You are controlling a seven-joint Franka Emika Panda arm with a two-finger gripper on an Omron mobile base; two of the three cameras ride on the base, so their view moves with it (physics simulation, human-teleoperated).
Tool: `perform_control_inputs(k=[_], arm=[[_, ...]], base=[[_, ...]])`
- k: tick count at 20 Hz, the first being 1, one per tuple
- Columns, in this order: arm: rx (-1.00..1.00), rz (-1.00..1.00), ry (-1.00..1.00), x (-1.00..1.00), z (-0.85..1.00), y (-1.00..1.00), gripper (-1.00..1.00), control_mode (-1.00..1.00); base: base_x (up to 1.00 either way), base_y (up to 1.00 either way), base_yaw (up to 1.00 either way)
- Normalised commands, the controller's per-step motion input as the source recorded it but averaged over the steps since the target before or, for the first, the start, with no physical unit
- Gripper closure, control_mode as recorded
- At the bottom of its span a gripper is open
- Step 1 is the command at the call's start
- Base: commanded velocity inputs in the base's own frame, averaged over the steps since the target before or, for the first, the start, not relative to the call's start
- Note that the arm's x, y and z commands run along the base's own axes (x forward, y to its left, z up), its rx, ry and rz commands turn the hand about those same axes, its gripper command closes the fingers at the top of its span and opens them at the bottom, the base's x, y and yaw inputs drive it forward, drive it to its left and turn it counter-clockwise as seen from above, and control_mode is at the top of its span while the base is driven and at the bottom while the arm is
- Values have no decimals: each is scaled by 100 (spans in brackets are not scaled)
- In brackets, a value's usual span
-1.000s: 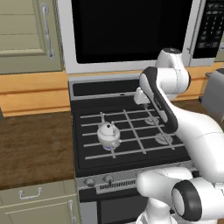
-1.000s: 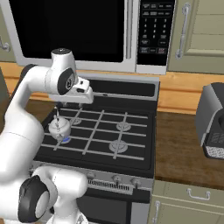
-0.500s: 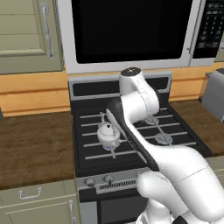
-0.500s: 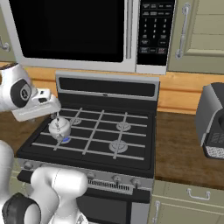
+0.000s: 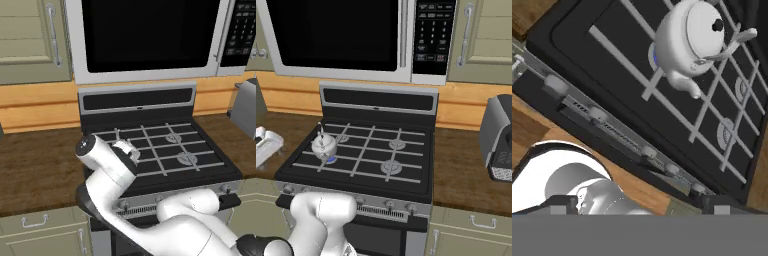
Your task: Turn off the front left burner of the stove.
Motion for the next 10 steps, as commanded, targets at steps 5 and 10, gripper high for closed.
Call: perform_control_inputs(k=[5,10], arm=[[-32,18,0,-38,-80,99,-100,-100],[-22,11,-12,-18,-83,47,-100,-100]], base=[[0,0,0],[0,0,0]])
